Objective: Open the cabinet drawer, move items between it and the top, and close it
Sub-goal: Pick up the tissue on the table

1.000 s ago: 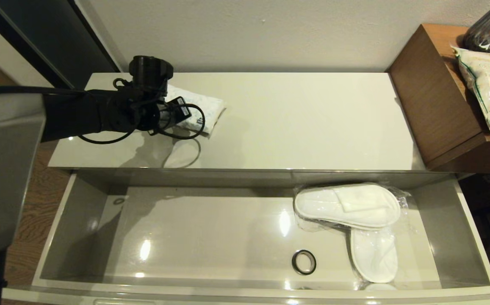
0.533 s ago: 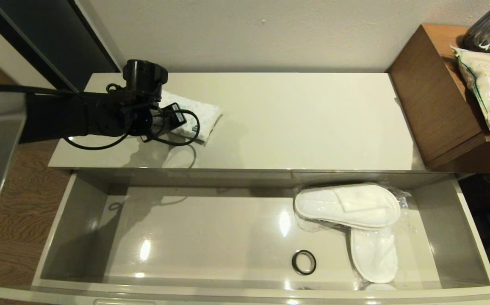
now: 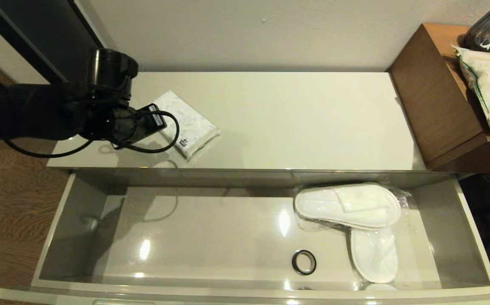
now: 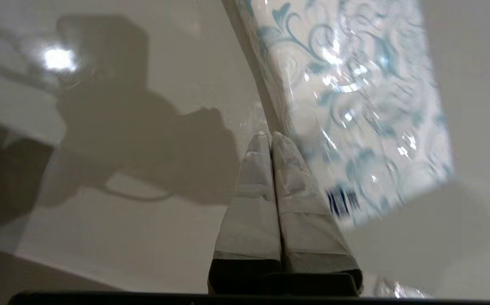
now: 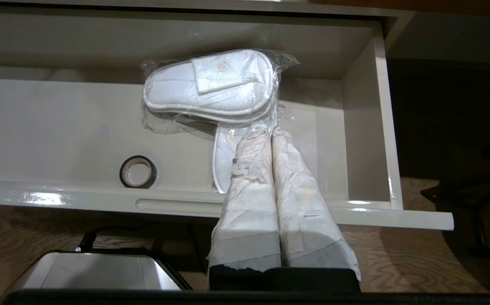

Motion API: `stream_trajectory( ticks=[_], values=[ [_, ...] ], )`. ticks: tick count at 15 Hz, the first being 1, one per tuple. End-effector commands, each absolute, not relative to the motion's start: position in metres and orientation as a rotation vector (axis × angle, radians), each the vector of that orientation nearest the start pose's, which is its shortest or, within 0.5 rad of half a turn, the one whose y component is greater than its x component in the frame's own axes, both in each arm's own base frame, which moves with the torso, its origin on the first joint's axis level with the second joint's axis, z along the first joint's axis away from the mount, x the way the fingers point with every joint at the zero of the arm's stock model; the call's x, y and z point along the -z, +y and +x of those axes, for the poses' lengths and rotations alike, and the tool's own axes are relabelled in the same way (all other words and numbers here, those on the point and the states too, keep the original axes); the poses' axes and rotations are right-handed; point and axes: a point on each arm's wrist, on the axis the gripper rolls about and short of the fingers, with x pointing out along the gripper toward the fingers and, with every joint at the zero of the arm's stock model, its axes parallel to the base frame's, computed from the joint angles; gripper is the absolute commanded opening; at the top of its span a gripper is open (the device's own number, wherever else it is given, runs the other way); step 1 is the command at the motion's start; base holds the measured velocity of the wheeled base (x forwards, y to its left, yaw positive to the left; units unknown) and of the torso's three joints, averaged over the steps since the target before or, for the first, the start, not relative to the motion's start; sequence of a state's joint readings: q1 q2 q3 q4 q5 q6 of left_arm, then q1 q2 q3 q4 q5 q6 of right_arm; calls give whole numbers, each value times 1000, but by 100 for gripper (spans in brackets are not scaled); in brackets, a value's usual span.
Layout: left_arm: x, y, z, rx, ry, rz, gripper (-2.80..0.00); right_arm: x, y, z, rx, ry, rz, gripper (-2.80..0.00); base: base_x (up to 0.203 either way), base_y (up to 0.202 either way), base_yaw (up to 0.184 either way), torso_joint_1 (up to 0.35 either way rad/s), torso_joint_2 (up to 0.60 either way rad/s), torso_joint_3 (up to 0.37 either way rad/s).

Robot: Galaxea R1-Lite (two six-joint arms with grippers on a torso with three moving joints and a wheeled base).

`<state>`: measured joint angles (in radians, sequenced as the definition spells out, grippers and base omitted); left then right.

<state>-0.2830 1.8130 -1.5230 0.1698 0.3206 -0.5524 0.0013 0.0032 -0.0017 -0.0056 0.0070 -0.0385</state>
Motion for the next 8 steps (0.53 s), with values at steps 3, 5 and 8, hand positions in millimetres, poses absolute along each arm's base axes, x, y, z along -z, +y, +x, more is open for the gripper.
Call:
stream_trajectory(
  ticks=[3, 5, 8],
  values=[
    [-291, -80, 269, -111, 393, -414, -280, -77, 0, -23, -9, -3, -40, -280, 0, 0, 0, 0, 0, 0],
    [-278, -85, 275, -109, 435, -401, -280, -77, 0, -23, -9, -3, -40, -280, 0, 0, 0, 0, 0, 0],
    [-275, -101, 287, -67, 452, -392, 0, -77, 0, -23, -9, -3, -40, -280, 0, 0, 0, 0, 0, 0]
  ],
)
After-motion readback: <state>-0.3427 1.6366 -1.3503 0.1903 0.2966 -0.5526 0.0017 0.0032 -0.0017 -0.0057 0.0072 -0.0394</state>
